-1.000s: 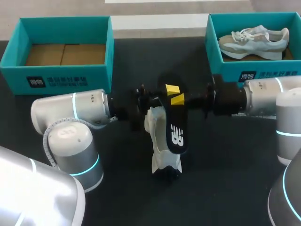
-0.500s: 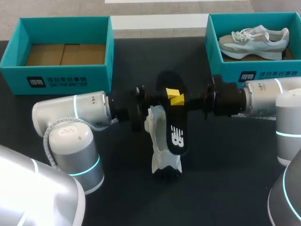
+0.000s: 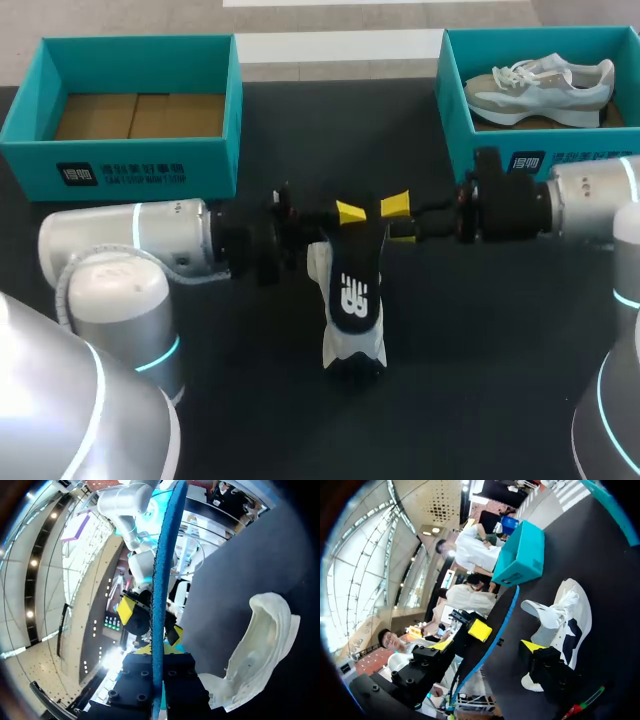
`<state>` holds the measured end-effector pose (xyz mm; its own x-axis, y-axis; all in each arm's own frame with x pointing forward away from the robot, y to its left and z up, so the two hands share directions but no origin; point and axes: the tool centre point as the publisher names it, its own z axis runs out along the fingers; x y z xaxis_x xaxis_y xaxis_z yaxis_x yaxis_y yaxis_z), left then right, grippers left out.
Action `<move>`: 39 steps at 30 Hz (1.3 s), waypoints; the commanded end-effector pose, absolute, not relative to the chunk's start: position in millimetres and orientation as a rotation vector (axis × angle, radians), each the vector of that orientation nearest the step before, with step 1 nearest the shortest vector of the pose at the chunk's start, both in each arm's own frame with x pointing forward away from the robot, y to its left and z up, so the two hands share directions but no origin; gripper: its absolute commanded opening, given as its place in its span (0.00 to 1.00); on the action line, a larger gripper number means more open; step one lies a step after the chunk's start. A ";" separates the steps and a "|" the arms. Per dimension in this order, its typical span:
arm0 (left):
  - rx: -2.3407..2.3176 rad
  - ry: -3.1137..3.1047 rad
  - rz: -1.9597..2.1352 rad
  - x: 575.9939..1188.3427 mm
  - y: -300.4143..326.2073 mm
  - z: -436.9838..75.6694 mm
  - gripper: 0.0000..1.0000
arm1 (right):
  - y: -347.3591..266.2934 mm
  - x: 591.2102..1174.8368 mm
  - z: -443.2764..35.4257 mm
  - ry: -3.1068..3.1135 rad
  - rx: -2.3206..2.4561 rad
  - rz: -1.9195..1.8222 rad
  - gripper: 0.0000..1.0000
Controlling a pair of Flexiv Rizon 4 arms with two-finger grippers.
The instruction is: Take the shoe out of the shoebox, open the shoe tongue, remove and reinsert the insole, then place the shoe into the shoebox
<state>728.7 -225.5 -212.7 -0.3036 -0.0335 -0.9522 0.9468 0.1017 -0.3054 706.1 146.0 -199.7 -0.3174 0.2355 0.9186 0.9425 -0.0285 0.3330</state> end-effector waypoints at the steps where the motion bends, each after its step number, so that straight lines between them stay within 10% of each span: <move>1: 0.855 1.651 -1.534 707.5 -204.8 -200.9 0.00 | 145.1 694.1 -185.0 -2.236 -1.342 -1.507 1.00; 39: 0.855 1.651 -1.534 707.5 -204.8 -200.9 0.00 | 142.2 699.0 -182.7 -2.846 -0.261 -1.410 1.00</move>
<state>707.9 -204.5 -201.0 -0.5250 -0.0038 -0.8511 0.8487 0.0730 -0.5238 694.6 147.1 -191.4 -0.9649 0.2588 0.0452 0.1828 0.5375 0.8232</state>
